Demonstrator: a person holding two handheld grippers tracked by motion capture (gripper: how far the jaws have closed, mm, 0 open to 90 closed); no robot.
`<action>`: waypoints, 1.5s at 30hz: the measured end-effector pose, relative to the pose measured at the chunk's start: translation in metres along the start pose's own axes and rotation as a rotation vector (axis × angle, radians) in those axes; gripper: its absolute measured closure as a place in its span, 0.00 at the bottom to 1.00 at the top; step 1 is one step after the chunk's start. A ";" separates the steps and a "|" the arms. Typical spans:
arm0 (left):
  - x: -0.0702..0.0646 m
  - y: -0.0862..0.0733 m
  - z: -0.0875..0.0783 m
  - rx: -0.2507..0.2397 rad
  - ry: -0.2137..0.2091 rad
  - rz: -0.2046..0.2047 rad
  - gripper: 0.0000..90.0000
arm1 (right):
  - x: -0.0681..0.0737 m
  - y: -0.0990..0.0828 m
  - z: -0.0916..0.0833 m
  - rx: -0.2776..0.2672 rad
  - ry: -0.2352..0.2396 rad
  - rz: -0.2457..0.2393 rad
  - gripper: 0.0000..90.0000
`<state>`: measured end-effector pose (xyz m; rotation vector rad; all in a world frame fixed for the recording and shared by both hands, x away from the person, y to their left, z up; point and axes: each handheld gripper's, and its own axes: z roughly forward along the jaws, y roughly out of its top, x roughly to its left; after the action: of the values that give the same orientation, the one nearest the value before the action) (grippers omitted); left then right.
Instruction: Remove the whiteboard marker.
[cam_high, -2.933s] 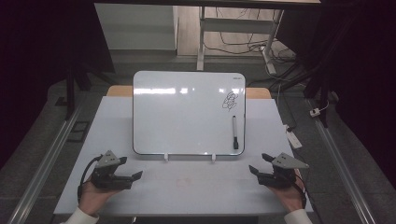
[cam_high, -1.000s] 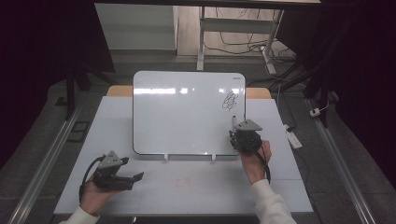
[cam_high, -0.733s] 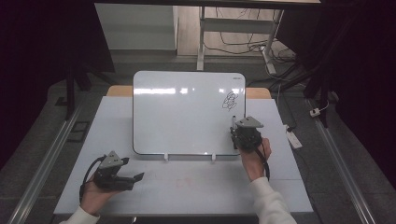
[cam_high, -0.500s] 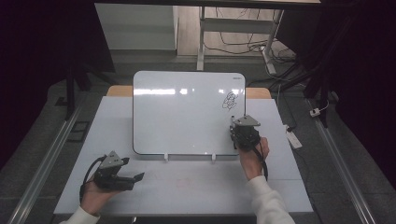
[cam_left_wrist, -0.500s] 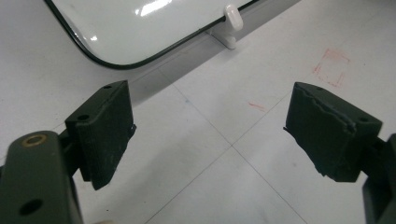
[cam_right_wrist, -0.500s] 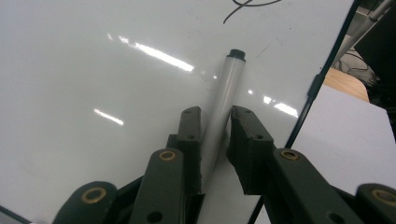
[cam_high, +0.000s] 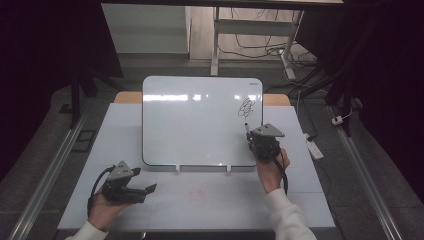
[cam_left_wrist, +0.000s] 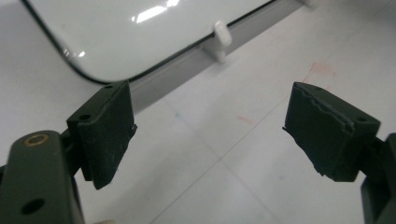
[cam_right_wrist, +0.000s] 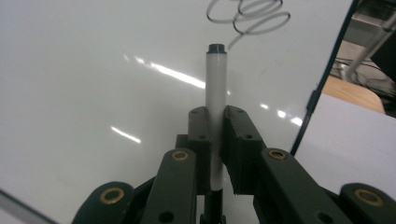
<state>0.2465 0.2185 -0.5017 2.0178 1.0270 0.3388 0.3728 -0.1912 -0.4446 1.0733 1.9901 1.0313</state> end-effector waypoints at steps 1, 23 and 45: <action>-0.002 0.003 0.001 -0.006 -0.011 0.000 0.19 | 0.001 0.000 -0.003 -0.016 0.010 0.006 0.90; -0.084 0.091 0.081 -0.076 -0.215 0.121 0.33 | 0.062 0.000 -0.046 -0.227 0.345 0.090 0.90; -0.082 0.098 0.087 -0.111 -0.292 0.161 0.86 | 0.084 -0.001 -0.058 -0.325 0.450 0.155 0.89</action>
<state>0.2958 0.0756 -0.4702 1.9820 0.6543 0.1740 0.2873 -0.1368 -0.4314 0.8806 1.9941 1.7370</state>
